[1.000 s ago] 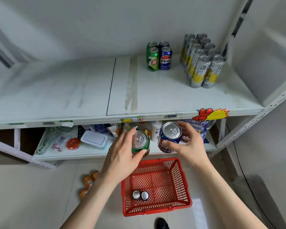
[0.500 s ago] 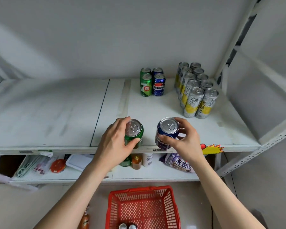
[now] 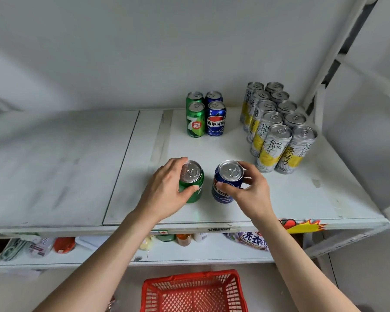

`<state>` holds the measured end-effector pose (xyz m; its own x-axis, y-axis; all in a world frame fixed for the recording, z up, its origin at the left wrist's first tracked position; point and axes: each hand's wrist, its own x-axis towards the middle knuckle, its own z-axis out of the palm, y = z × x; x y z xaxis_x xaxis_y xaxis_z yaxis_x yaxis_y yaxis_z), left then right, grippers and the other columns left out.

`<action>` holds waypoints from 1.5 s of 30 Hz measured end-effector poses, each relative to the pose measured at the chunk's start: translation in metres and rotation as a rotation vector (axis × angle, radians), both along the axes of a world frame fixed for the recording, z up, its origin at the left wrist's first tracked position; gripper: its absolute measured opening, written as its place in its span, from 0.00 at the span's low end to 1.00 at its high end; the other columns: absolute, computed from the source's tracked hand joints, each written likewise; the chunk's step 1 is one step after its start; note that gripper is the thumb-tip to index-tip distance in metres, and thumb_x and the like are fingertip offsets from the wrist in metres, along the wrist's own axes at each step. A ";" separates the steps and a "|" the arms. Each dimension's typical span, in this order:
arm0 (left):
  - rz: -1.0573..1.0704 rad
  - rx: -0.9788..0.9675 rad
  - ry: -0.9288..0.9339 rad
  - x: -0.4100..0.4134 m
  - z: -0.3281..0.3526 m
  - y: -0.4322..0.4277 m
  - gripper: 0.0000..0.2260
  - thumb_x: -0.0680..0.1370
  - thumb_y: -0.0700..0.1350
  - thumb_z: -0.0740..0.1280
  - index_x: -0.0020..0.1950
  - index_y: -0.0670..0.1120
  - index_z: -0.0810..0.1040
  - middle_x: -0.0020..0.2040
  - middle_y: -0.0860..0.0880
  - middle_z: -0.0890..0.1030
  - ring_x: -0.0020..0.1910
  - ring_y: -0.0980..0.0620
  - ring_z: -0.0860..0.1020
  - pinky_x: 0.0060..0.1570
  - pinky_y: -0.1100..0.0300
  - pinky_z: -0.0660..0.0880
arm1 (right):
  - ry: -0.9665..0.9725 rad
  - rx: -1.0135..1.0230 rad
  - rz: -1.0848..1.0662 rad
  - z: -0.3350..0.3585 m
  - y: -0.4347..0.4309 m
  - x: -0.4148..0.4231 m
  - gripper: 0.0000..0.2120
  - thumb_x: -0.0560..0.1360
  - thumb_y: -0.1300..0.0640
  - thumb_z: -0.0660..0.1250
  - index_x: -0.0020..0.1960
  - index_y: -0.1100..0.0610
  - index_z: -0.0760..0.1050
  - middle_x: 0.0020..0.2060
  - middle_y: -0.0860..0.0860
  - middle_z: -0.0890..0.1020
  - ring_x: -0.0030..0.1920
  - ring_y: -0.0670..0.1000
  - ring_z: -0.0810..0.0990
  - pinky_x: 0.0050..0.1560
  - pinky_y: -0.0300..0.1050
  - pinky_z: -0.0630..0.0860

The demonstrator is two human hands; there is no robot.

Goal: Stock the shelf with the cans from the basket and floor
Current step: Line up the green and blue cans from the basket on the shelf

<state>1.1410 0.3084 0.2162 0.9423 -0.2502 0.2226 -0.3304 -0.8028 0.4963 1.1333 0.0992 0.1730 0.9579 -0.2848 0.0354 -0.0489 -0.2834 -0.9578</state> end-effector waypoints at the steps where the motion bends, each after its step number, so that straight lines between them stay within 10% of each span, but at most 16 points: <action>1: -0.003 0.001 0.001 0.003 -0.001 -0.001 0.29 0.72 0.51 0.72 0.70 0.47 0.67 0.67 0.50 0.73 0.64 0.49 0.73 0.63 0.58 0.68 | 0.002 0.004 -0.002 -0.002 0.000 0.003 0.28 0.61 0.54 0.82 0.58 0.47 0.76 0.52 0.44 0.82 0.53 0.47 0.80 0.53 0.50 0.79; 17: 0.015 -0.140 -0.004 0.022 -0.031 -0.003 0.30 0.73 0.54 0.71 0.72 0.48 0.66 0.67 0.51 0.73 0.64 0.51 0.72 0.61 0.63 0.66 | -0.041 0.028 0.058 -0.018 0.003 0.018 0.32 0.64 0.53 0.81 0.65 0.48 0.73 0.59 0.47 0.79 0.58 0.47 0.77 0.59 0.54 0.78; 25: 0.103 -0.459 0.193 0.006 -0.083 -0.006 0.43 0.67 0.50 0.77 0.76 0.50 0.56 0.69 0.51 0.71 0.63 0.53 0.74 0.64 0.50 0.72 | -0.005 0.029 0.151 -0.041 -0.007 0.001 0.52 0.63 0.54 0.81 0.78 0.47 0.53 0.70 0.48 0.70 0.68 0.47 0.71 0.66 0.44 0.69; 36: 0.117 -0.671 0.264 0.037 -0.098 -0.014 0.27 0.66 0.49 0.76 0.61 0.55 0.68 0.55 0.53 0.81 0.55 0.54 0.81 0.58 0.47 0.77 | -0.097 0.164 0.188 -0.053 -0.007 0.035 0.34 0.65 0.63 0.80 0.67 0.52 0.70 0.60 0.49 0.79 0.61 0.51 0.78 0.58 0.47 0.79; 45: 0.080 -0.705 0.255 0.082 -0.097 -0.022 0.29 0.68 0.36 0.76 0.65 0.46 0.68 0.55 0.48 0.80 0.51 0.61 0.80 0.49 0.69 0.75 | -0.122 0.123 0.188 -0.058 -0.014 0.079 0.36 0.63 0.59 0.81 0.67 0.52 0.70 0.59 0.47 0.80 0.58 0.47 0.80 0.54 0.41 0.79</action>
